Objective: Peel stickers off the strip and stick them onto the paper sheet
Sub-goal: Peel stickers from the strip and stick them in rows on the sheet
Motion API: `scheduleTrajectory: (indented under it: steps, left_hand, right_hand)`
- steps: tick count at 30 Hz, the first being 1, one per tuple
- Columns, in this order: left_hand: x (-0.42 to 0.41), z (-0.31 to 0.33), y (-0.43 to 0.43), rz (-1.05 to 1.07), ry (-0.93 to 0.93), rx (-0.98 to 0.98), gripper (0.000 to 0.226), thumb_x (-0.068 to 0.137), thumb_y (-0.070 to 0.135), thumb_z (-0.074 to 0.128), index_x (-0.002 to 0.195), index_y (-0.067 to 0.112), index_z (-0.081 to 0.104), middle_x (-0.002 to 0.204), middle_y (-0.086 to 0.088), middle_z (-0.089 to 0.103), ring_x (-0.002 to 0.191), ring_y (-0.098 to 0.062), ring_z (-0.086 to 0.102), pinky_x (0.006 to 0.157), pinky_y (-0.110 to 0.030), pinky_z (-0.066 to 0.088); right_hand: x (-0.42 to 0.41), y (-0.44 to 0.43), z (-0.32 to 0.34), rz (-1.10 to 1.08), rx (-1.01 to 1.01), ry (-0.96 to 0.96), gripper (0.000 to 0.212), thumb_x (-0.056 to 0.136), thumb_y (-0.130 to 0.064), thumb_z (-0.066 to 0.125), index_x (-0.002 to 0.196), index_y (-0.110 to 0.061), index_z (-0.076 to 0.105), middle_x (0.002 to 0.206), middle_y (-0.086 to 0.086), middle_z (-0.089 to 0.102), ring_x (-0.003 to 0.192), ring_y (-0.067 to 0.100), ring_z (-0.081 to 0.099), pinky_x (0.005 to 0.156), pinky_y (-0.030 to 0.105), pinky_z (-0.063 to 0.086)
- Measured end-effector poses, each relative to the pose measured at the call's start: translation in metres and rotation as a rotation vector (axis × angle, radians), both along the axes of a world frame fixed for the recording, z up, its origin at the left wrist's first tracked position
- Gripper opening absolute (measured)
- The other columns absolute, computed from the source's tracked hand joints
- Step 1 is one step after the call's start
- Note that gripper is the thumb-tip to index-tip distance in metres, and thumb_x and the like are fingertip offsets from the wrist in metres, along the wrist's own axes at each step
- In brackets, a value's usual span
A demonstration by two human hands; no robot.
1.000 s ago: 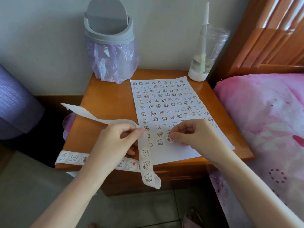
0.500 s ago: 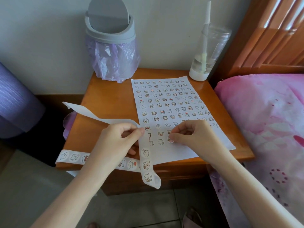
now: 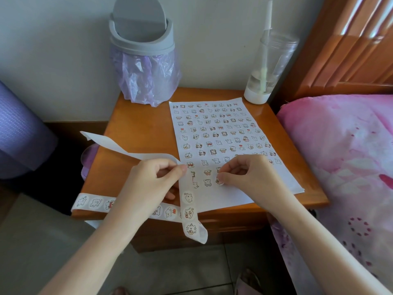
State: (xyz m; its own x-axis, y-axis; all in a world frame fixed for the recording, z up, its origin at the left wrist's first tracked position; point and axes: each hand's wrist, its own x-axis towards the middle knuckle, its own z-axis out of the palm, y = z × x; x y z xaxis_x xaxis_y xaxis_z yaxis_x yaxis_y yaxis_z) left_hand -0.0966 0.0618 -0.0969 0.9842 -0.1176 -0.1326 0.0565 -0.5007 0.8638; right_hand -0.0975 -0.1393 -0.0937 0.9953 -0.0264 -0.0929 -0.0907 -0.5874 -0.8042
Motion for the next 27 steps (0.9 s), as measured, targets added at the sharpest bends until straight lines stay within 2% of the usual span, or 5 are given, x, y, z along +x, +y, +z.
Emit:
scheduleTrajectory:
  steps: [5,15,18,21,27]
  left_hand:
    - [0.0000,0.0000,-0.0003,-0.005,-0.008,0.005,0.021,0.090,0.037,0.054,0.089,0.024,0.069,0.085,0.016,0.071,0.061,-0.004,0.067,0.047,-0.006,0.046]
    - [-0.0001,-0.0004,0.0000,-0.012,-0.007,0.004,0.020,0.090,0.037,0.054,0.088,0.024,0.069,0.085,0.015,0.071,0.063,-0.005,0.068,0.050,-0.010,0.050]
    - [0.0002,-0.0009,0.0004,-0.007,-0.003,-0.003,0.020,0.090,0.037,0.054,0.086,0.024,0.069,0.084,0.016,0.071,0.063,-0.006,0.068,0.053,-0.014,0.052]
    - [0.0007,-0.0013,0.0002,-0.007,-0.005,-0.001,0.020,0.090,0.037,0.055,0.085,0.024,0.069,0.082,0.016,0.071,0.061,-0.006,0.068,0.051,-0.012,0.051]
    - [0.0005,-0.0012,0.0001,0.000,-0.009,-0.006,0.018,0.090,0.036,0.056,0.083,0.026,0.069,0.078,0.017,0.071,0.060,-0.005,0.068,0.047,-0.008,0.048]
  right_hand:
    - [0.0000,0.0003,-0.0004,0.003,-0.002,-0.016,0.005,0.075,-0.017,0.075,0.076,-0.019,0.071,0.075,0.002,0.072,0.073,0.021,0.066,0.069,0.032,0.055]
    - [-0.0005,0.0028,-0.0045,0.024,-0.064,-0.060,0.008,0.078,-0.016,0.072,0.077,-0.022,0.068,0.074,-0.005,0.068,0.062,0.006,0.057,0.056,0.013,0.044]
    - [-0.0012,0.0034,-0.0059,0.026,-0.106,-0.072,0.007,0.079,-0.018,0.071,0.079,-0.024,0.067,0.073,-0.008,0.064,0.060,0.004,0.053,0.051,0.009,0.040]
    - [-0.0016,0.0022,-0.0062,0.017,-0.104,-0.082,0.010,0.078,-0.021,0.073,0.076,-0.026,0.065,0.070,-0.007,0.060,0.055,0.000,0.048,0.048,0.006,0.037]
    - [0.0000,-0.0005,-0.0069,0.004,-0.133,-0.063,0.025,0.078,-0.027,0.074,0.093,-0.022,0.055,0.066,-0.007,0.048,0.054,0.005,0.041,0.050,0.014,0.031]
